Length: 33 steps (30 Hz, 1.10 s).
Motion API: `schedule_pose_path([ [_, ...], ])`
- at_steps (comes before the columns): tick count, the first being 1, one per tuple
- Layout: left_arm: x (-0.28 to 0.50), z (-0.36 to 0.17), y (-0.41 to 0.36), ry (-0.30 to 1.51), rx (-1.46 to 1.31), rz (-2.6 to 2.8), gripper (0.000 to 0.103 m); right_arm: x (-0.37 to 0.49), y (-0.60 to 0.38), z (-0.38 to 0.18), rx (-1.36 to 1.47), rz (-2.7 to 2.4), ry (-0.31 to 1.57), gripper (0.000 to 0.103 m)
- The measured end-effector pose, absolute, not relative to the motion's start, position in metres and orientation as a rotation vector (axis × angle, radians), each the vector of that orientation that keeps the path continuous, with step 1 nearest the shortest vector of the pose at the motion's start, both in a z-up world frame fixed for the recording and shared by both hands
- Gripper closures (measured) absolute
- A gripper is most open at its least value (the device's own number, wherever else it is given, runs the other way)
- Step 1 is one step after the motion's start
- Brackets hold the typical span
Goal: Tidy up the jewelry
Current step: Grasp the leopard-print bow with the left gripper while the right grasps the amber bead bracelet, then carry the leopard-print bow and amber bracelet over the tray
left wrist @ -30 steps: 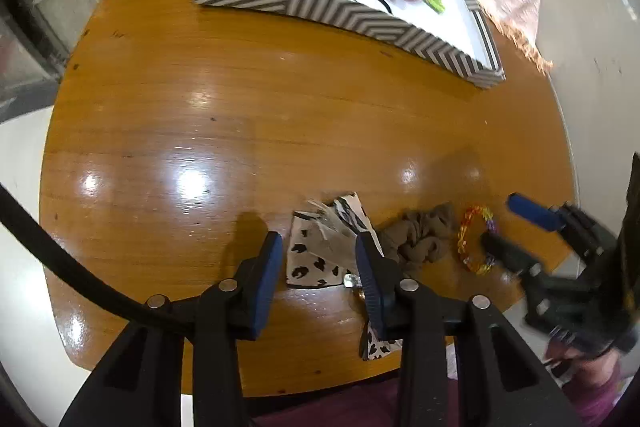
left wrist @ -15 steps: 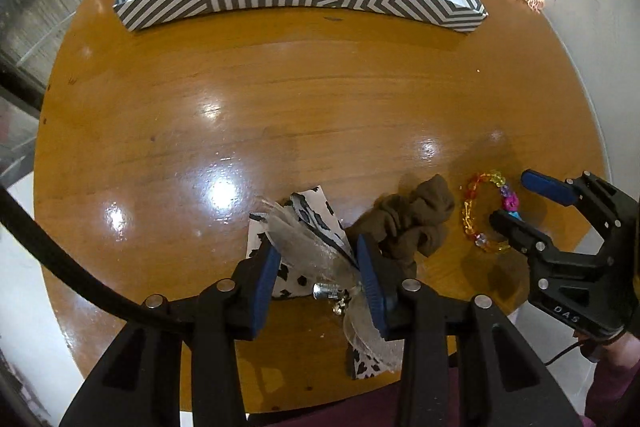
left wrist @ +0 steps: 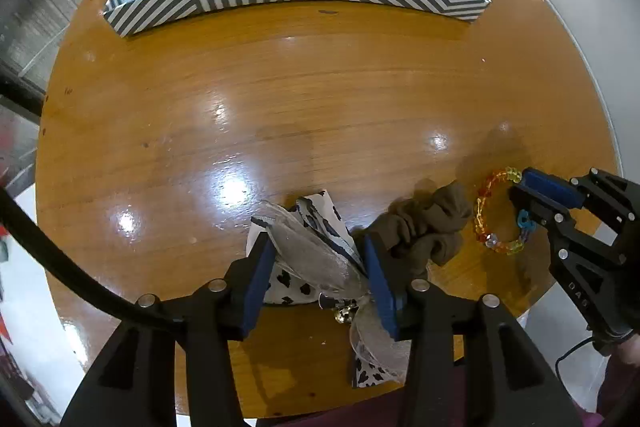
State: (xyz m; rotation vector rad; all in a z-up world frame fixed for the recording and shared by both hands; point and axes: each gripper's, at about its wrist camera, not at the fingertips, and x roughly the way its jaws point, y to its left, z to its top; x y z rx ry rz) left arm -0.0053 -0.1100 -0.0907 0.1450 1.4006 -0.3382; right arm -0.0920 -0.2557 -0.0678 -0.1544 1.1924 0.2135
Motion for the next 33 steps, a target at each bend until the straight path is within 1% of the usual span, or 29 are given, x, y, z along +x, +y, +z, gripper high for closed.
schedule_pose_path([
  [2,-0.006,-0.091,-0.112,1.397,0.15,-0.343,0.06,-0.092,-0.258,-0.067,-0.132,0.213,1.19,0.088],
  [3,-0.006,-0.09,-0.114,1.393,0.144,-0.362,0.072,-0.092,-0.26,-0.067,-0.113,0.217,1.191,0.094],
  [4,-0.006,-0.09,-0.115,1.394,0.145,-0.377,0.086,-0.092,-0.262,-0.065,-0.093,0.215,1.187,0.094],
  [5,-0.006,-0.09,-0.118,1.399,0.157,-0.389,0.087,-0.092,-0.264,-0.063,-0.08,0.214,1.179,0.094],
  [7,-0.006,-0.088,-0.12,1.39,0.152,-0.405,0.094,-0.092,-0.268,-0.056,-0.063,0.213,1.163,0.094],
  [13,-0.002,-0.07,-0.119,1.34,0.12,-0.438,0.098,-0.092,-0.277,-0.038,-0.018,0.218,1.132,0.094],
  [25,0.016,-0.031,-0.106,1.263,0.059,-0.456,0.099,-0.082,-0.276,0.007,-0.04,0.245,1.038,0.094],
  [33,0.036,0.003,-0.108,1.19,0.053,-0.445,0.099,-0.057,-0.283,0.035,-0.084,0.233,0.978,0.094],
])
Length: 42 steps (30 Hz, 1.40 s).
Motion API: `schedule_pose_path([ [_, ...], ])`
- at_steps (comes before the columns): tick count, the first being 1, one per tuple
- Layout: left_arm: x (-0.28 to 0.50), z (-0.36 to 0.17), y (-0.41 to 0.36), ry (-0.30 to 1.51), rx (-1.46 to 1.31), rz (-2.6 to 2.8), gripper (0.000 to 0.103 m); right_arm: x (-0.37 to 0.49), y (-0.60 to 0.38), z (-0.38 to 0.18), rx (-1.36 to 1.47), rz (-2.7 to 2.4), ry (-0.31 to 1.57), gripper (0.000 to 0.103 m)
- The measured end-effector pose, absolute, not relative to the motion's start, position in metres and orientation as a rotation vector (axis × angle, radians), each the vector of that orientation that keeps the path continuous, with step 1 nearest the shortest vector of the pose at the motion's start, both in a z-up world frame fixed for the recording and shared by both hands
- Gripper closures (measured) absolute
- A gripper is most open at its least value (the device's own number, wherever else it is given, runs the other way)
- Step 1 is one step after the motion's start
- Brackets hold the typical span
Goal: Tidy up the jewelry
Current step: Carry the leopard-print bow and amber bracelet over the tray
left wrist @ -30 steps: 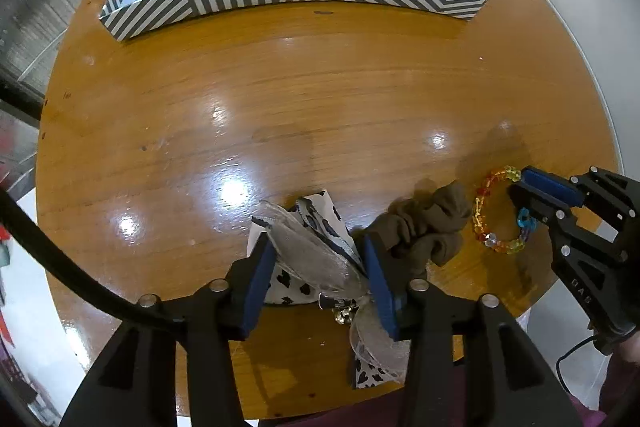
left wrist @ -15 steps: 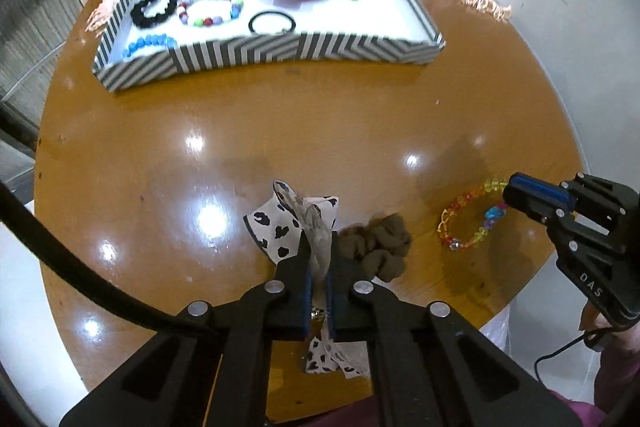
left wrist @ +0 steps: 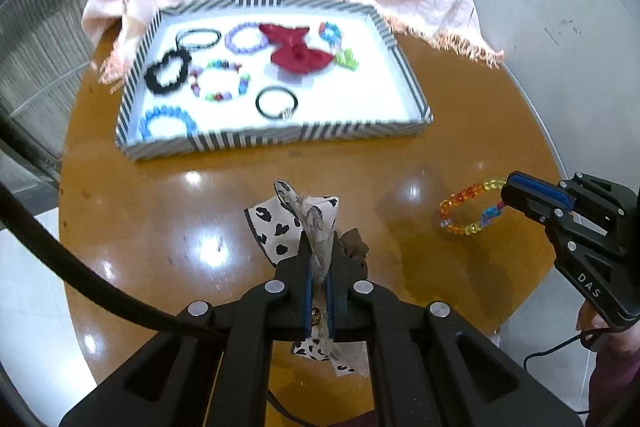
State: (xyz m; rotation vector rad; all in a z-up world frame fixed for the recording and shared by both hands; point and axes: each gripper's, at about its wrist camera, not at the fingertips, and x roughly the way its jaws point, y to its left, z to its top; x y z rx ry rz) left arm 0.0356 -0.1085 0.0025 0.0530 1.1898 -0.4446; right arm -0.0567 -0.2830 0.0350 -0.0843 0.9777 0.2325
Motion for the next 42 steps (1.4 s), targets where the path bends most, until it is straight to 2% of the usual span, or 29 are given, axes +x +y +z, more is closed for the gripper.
schedule_pose_path([
  [7,0.056,0.019,-0.115,1.142,0.064,-0.418,0.099,-0.029,-0.291,0.052,-0.084,0.228,0.94,0.094],
  [29,0.138,0.041,-0.146,1.076,0.039,-0.38,0.099,0.075,-0.298,0.055,-0.061,0.238,0.935,0.094],
  [37,0.177,0.017,-0.152,1.153,-0.109,-0.413,0.099,0.114,-0.293,0.026,0.0,0.277,1.009,0.094],
  [42,0.196,-0.022,-0.155,1.221,-0.125,-0.364,0.099,0.138,-0.301,-0.008,0.014,0.248,1.092,0.094],
])
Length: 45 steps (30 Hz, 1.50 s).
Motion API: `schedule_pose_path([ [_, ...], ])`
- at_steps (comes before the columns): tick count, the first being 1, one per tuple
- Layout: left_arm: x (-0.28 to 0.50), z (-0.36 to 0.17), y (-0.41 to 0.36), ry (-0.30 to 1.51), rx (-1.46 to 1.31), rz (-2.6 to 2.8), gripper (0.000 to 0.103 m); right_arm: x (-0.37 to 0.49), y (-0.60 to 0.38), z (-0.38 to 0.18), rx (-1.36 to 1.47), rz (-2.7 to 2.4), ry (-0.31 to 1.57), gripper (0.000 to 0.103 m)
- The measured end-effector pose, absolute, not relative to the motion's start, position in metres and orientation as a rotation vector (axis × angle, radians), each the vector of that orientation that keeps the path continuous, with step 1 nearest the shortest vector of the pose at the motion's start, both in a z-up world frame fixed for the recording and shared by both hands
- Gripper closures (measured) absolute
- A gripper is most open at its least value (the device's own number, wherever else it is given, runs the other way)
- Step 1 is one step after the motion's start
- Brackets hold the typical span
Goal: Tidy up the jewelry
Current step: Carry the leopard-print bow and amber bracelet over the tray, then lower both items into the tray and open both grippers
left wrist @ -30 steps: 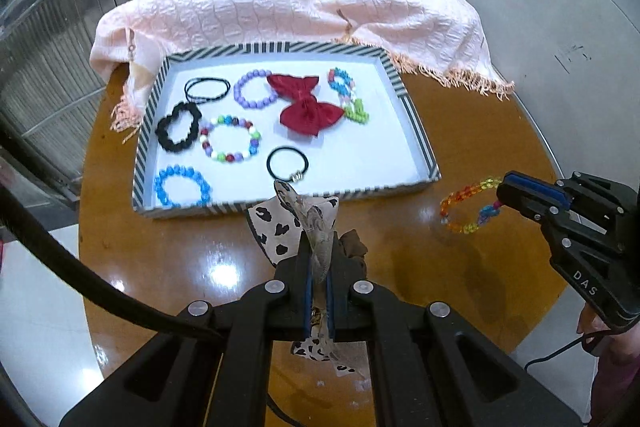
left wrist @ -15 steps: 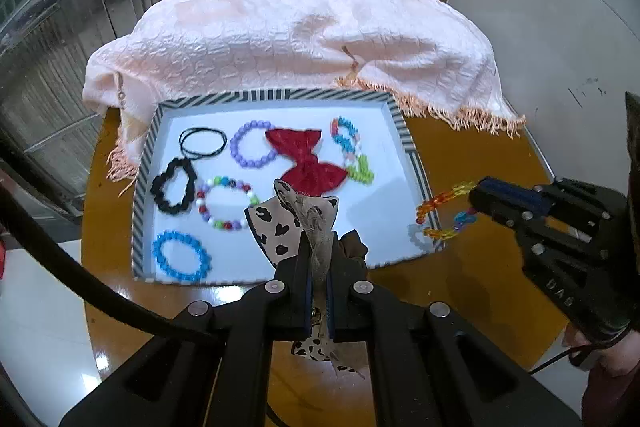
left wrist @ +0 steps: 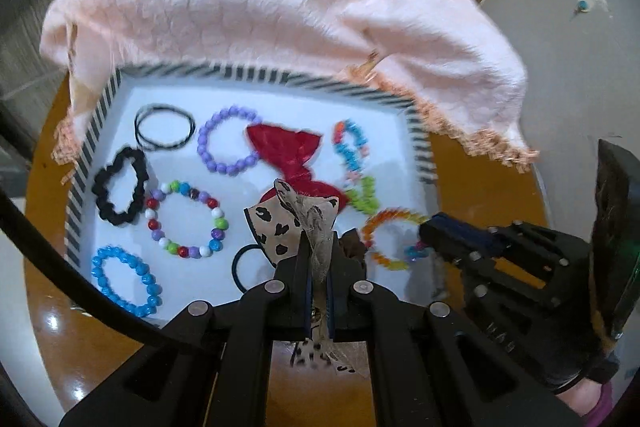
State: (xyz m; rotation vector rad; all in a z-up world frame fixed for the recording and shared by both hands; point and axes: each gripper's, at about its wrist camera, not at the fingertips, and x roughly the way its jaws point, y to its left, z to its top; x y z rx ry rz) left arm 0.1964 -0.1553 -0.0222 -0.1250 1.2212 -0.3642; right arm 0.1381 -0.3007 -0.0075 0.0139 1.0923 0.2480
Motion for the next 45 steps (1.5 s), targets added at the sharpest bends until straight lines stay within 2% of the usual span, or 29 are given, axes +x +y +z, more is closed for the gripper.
schedule_pose_path([
  [6,0.219,-0.053,-0.148,1.255,-0.165,-0.28,0.099,0.154,-0.306,-0.034,-0.021,0.206,1.146,0.094],
  [13,0.228,-0.061,-0.151,1.251,-0.151,-0.254,0.099,0.158,-0.301,-0.038,-0.049,0.196,1.146,0.094],
  [16,0.225,-0.061,-0.151,1.252,-0.152,-0.255,0.098,0.156,-0.304,-0.037,-0.04,0.192,1.138,0.084],
  [17,0.223,-0.059,-0.15,1.253,-0.155,-0.261,0.098,0.154,-0.304,-0.035,-0.037,0.189,1.133,0.077],
  [18,0.223,-0.058,-0.15,1.253,-0.151,-0.262,0.093,0.153,-0.305,-0.034,-0.033,0.189,1.13,0.072],
  [21,0.218,-0.051,-0.147,1.238,-0.129,-0.255,0.078,0.144,-0.307,-0.027,-0.004,0.191,1.114,0.069],
  [22,0.215,-0.047,-0.146,1.23,-0.126,-0.253,0.076,0.141,-0.308,-0.024,0.005,0.189,1.106,0.068],
  [26,0.202,-0.035,-0.141,1.213,-0.09,-0.218,0.076,0.126,-0.312,-0.011,0.049,0.173,1.06,0.058],
  [35,0.162,-0.012,-0.136,1.162,-0.02,-0.197,0.076,0.099,-0.304,0.006,0.163,0.162,0.986,0.054],
  [41,0.137,0.003,-0.125,1.105,-0.003,-0.155,0.076,0.079,-0.288,0.017,0.179,0.139,0.941,0.041],
  [45,0.123,0.013,-0.117,1.066,0.009,-0.137,0.076,0.067,-0.278,0.022,0.182,0.126,0.92,0.038],
])
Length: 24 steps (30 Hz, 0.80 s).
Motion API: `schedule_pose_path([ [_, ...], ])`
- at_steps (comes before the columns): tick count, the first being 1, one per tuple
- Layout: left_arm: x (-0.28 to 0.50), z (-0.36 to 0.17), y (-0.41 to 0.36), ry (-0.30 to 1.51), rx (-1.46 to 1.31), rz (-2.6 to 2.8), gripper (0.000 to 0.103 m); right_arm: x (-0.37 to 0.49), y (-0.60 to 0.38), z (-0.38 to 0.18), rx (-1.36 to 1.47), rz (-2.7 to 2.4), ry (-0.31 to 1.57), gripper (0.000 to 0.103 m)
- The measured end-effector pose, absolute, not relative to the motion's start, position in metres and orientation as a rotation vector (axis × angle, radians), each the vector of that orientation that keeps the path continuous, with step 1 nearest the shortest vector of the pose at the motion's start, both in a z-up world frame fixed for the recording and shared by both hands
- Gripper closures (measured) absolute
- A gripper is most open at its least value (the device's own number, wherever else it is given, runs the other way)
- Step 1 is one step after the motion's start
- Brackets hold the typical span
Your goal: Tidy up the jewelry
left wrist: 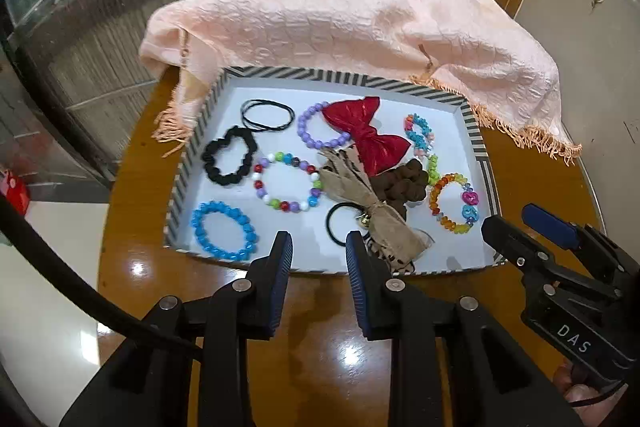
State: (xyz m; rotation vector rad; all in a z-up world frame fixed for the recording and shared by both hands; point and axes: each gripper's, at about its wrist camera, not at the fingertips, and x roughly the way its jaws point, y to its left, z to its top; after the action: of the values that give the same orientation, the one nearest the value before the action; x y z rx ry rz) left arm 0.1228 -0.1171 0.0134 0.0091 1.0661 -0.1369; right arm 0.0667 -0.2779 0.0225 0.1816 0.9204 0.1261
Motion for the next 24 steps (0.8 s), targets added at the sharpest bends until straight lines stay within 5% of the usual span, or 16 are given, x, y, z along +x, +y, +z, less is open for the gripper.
schedule_pose_path([
  [24,0.083,0.045,-0.076,0.957,-0.002,-0.083,0.076,0.036,-0.238,0.046,0.145,0.118,0.877,0.029],
])
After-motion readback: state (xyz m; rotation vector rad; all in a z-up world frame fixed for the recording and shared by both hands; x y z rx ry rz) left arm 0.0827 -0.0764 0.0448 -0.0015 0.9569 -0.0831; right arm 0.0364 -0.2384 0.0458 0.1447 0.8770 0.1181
